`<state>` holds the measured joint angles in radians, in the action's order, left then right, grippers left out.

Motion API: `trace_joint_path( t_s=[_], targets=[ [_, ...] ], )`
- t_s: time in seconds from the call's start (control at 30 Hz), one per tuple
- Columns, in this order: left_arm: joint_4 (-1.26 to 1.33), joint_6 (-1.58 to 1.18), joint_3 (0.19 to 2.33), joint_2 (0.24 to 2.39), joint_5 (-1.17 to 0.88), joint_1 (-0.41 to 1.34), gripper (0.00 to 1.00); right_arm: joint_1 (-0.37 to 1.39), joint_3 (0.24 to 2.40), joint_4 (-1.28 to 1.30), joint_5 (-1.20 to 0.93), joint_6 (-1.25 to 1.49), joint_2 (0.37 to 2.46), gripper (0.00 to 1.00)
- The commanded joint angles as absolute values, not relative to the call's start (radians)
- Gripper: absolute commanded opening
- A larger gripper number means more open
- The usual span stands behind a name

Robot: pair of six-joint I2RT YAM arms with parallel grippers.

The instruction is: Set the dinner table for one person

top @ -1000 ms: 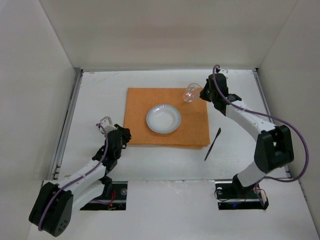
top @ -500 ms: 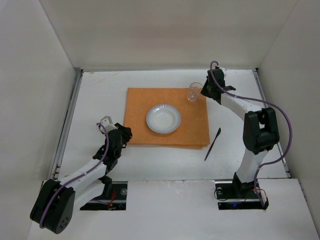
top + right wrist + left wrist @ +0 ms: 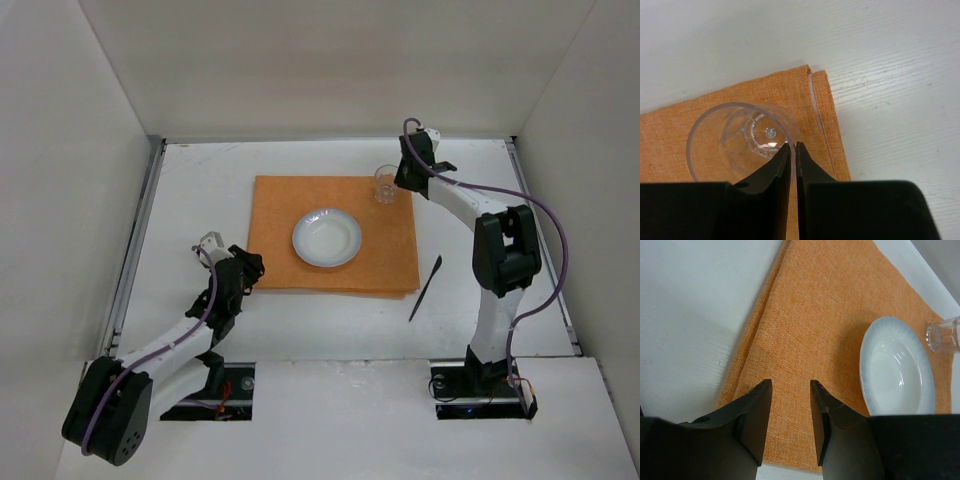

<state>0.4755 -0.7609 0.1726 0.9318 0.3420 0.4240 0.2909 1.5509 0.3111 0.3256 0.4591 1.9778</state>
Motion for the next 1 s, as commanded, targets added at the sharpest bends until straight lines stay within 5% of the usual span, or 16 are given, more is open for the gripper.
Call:
trace_joint_path(
  t_s=[0.0, 0.2, 0.57, 0.73, 0.97],
  targets=[
    [0.517, -0.765, 0.181, 0.911, 0.342, 0.412, 0.34, 0.3, 1.583, 0.325, 0.356, 0.446, 1.979, 0.17],
    [0.523, -0.765, 0.19, 0.946, 0.334, 0.416, 0.35, 0.3, 1.549, 0.304, 0.311, 0.469, 1.931, 0.45],
    [0.512, -0.772, 0.178, 0.9, 0.344, 0.418, 0.36, 0.311, 1.231, 0.209, 0.339, 0.549, 1.545, 0.58],
    [0.514, -0.779, 0.181, 0.891, 0.344, 0.45, 0.35, 0.39, 0.821, 0.187, 0.451, 0.727, 1.196, 0.22],
    [0.52, -0.787, 0.184, 0.908, 0.345, 0.459, 0.36, 0.547, 0.583, 0.415, 0.476, 0.92, 0.996, 0.17]
  ],
)
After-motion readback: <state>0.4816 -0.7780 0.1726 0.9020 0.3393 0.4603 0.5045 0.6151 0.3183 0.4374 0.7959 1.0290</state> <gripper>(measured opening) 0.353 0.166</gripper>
